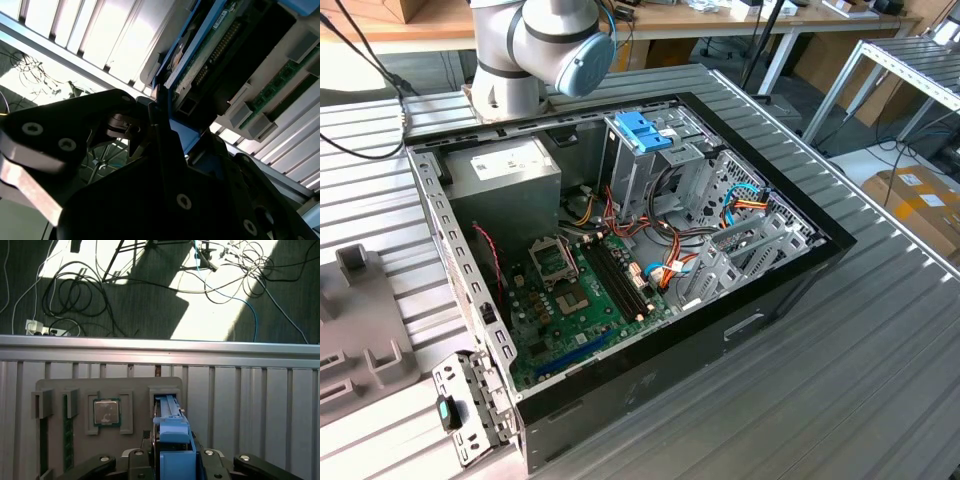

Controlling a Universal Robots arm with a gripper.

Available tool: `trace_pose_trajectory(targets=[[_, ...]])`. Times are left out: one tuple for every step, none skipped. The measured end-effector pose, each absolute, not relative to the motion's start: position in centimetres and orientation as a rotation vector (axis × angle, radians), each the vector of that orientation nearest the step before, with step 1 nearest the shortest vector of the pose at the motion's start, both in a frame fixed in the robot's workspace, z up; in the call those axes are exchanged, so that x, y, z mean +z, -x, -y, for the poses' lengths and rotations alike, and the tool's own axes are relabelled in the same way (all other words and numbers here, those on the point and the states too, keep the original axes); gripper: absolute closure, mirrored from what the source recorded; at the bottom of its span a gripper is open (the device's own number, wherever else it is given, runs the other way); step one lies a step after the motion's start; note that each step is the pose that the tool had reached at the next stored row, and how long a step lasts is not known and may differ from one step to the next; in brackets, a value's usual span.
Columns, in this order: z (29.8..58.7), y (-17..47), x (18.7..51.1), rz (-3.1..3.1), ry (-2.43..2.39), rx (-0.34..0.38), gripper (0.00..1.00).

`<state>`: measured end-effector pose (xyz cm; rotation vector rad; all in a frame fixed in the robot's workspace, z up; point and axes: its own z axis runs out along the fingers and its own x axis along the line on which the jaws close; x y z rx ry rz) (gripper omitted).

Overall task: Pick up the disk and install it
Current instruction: 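Pick up the disk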

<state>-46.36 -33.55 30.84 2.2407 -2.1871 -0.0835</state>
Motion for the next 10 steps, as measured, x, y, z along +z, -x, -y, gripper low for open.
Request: trace_pose_trajectory(targets=[[33.55, 46.36, 30.88, 2.187, -2.241, -0.084, 0.63], [33.55, 46.35, 30.94, 2.187, -2.241, -0.084, 0.63], [33.55, 46.36, 30.98, 2.187, -2.241, -0.084, 0.63], [33.55, 46.36, 31.02, 2.187, -2.241, -0.084, 0.63], [33.55, 46.36, 31.08, 2.188, -2.241, -0.085, 0.63], [33.55, 46.36, 31.13, 2.188, -2.241, -0.085, 0.63], [33.55, 46.36, 31.20, 2.188, -2.242, -0.085, 0.63], [33.55, 46.36, 31.24, 2.188, -2.242, -0.085, 0.63], [33.55, 46.36, 31.29, 2.188, -2.242, -0.086, 0.63], [33.55, 46.35, 31.35, 2.188, -2.242, -0.086, 0.63]])
